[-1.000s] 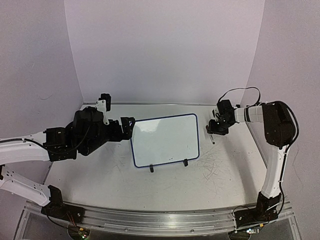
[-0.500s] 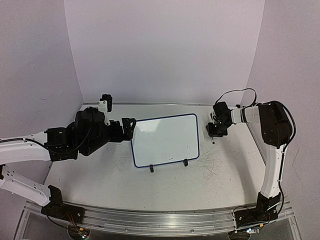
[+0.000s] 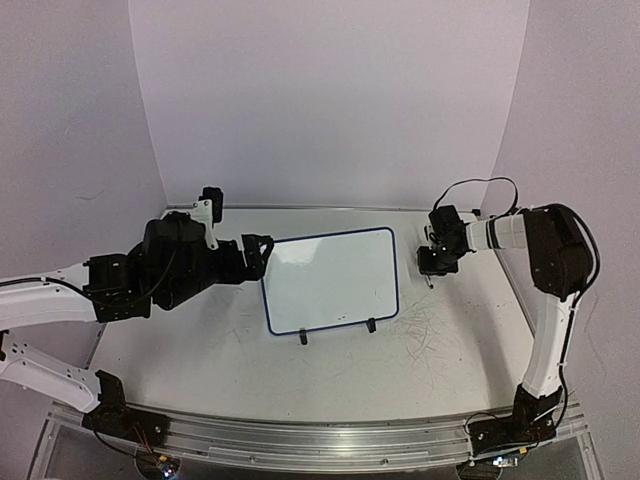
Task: Write a sentence on the whiteboard
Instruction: Pick up the whiteboard marker from the corner of the board, then pass from the right arm to the left
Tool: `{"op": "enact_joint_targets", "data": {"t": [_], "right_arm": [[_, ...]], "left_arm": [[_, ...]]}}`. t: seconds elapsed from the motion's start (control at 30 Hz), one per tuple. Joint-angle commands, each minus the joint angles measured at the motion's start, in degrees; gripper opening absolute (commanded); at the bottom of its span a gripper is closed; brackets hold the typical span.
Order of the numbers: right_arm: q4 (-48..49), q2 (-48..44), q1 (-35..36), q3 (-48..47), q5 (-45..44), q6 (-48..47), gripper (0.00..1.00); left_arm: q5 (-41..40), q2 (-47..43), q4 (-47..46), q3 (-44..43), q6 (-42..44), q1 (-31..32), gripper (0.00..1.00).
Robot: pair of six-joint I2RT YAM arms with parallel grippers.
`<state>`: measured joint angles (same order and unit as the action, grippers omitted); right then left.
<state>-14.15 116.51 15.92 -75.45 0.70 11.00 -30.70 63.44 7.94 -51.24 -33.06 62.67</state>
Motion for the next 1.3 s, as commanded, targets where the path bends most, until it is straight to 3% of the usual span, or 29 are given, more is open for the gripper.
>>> {"op": "enact_joint_targets", "data": {"t": [0.0, 0.2, 0.3, 0.47, 0.73, 0.97, 1.13, 1.27], "right_arm": [[8.74, -19.48, 1.34, 9.15, -0.51, -0.96, 0.0], [18.53, -43.27, 5.25, 22.86, 10.7, -7.12, 0.0], [17.64, -47.97, 9.31, 23.41, 17.14, -12.33, 0.0], [13.64, -48.68, 21.84, 20.78, 19.28, -20.14, 0.0], [5.44, -39.89, 36.45, 14.42, 8.15, -27.69, 0.0], [5.42, -35.87, 40.51, 12.83, 5.86, -28.84, 0.0], [6.09, -35.59, 41.0, 13.39, 5.57, -28.66, 0.0], [6.57, -35.75, 41.33, 13.82, 5.6, -28.64, 0.0]], "left_arm": [[5.3, 1.61, -0.14, -3.57, 0.46, -0.4, 0.99], [10.54, 3.91, -0.18, -5.97, 1.52, -1.41, 0.99], [15.11, 4.66, -0.6, -7.49, 2.1, -2.89, 0.99], [25.81, 5.99, -0.68, -10.29, 2.17, -5.7, 0.99], [48.46, 9.27, -0.54, -11.82, -1.48, -11.38, 0.98], [54.73, 15.29, 0.99, -12.94, -2.4, -11.85, 0.81], [58.12, 17.3, 0.94, -13.01, -1.35, -11.84, 0.6], [59.85, 18.67, 0.39, -13.37, -0.96, -11.9, 0.5]]}}
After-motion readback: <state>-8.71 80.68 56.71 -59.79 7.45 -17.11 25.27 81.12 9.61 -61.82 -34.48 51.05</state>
